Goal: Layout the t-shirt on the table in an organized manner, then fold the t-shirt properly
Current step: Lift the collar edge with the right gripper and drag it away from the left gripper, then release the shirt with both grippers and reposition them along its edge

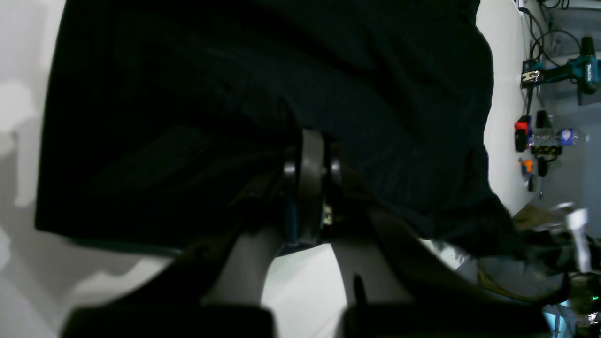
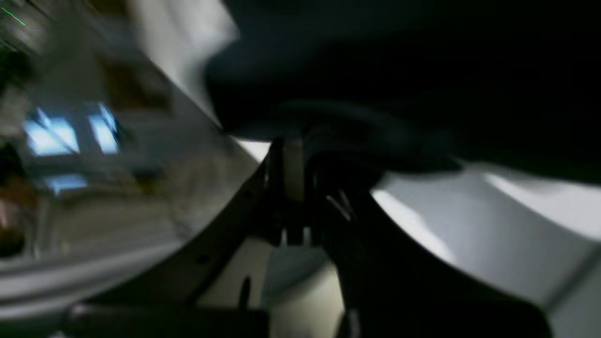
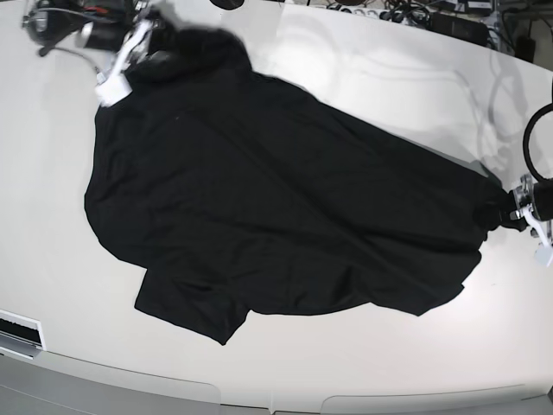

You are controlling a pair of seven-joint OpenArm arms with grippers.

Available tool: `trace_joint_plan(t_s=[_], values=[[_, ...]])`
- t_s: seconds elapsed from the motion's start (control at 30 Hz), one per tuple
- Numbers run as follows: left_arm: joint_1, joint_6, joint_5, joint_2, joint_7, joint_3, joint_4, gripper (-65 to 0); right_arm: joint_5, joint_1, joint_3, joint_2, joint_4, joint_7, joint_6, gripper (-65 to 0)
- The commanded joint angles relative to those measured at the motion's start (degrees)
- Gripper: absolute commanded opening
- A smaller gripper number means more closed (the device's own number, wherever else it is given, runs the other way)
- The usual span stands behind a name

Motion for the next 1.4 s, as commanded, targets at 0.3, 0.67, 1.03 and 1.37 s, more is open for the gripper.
trace_joint_plan(t_s=[0.3, 0.67, 1.03, 1.37], values=[[-1.29, -0.47, -12.34, -1.55, 8.61, -0.52, 0.74, -65.0, 6.91, -1.7, 6.45, 0.94, 16.79, 0.34, 0.3, -65.0], [-1.44, -0.47, -12.34, -5.97, 10.71, -0.52, 0.92, -65.0, 6.93, -2.19, 6.45, 2.86, 16.79, 0.34, 0.3, -65.0], [-0.35, -0.47, -12.34, -7.21, 14.99, -0.52, 0.9, -65.0, 7.13, -3.5, 6.45, 2.86, 18.43, 0.34, 0.3, -65.0], [1.09, -0.47, -12.34, -9.38, 14.99, -0.52, 0.92, -65.0, 6.93, -5.18, 6.45, 2.89, 24.46, 0.34, 0.3, -65.0]])
